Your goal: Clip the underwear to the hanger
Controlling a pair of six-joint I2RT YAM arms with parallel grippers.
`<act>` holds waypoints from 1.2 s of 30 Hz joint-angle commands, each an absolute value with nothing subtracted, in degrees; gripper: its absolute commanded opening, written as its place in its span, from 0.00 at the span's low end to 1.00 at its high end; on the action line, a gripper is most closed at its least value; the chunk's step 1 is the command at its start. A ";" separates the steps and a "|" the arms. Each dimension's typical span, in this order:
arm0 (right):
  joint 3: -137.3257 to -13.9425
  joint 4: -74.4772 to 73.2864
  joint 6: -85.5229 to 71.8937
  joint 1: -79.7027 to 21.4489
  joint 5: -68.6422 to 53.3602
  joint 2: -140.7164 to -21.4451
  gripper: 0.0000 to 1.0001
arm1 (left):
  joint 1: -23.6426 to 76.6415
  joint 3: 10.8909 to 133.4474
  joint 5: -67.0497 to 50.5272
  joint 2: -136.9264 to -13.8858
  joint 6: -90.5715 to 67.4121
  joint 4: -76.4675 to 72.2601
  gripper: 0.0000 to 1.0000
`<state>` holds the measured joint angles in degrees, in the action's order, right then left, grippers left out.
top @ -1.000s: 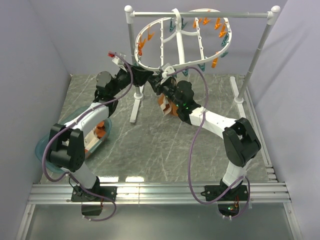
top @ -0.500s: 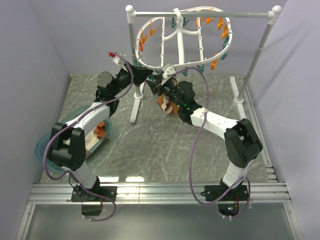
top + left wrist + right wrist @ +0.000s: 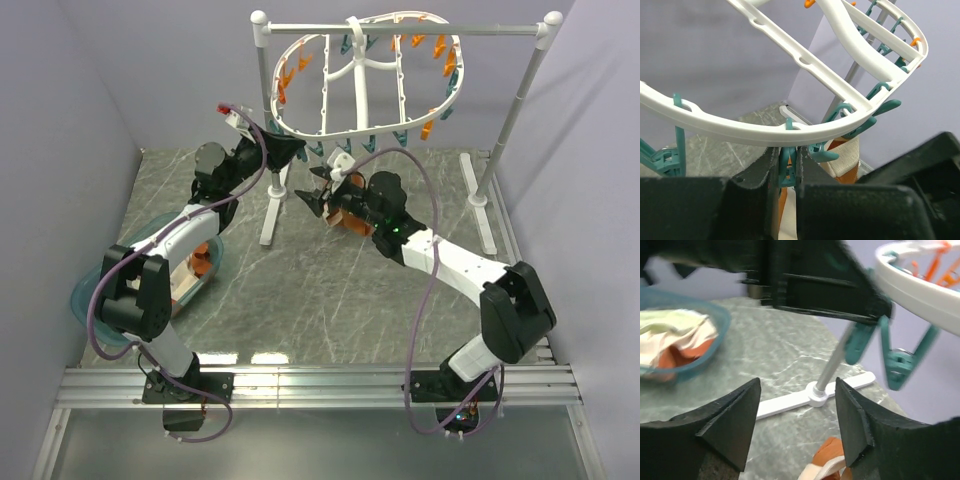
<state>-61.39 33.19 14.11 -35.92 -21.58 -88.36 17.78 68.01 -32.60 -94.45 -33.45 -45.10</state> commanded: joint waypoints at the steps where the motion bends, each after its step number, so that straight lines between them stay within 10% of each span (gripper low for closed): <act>1: -59.34 29.97 18.20 -36.21 -26.81 -82.72 0.66 | 18.46 70.75 -31.73 -93.69 -32.43 -46.23 0.00; 14: -40.62 43.74 24.40 -38.50 -21.17 -80.85 0.47 | 19.25 71.81 -31.90 -92.99 -32.69 -42.89 0.00; 26: -46.05 24.91 80.22 -33.40 -36.04 -84.90 0.86 | 19.34 72.16 -33.84 -92.99 -32.52 -41.84 0.00; 36: -51.41 11.61 90.79 -30.41 -36.56 -87.71 0.88 | 19.34 72.25 -35.24 -92.46 -32.26 -41.92 0.00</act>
<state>-48.58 17.21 85.08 -31.40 -34.37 -86.63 18.90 69.47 -33.17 -94.45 -33.43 -40.34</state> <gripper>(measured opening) 0.873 0.137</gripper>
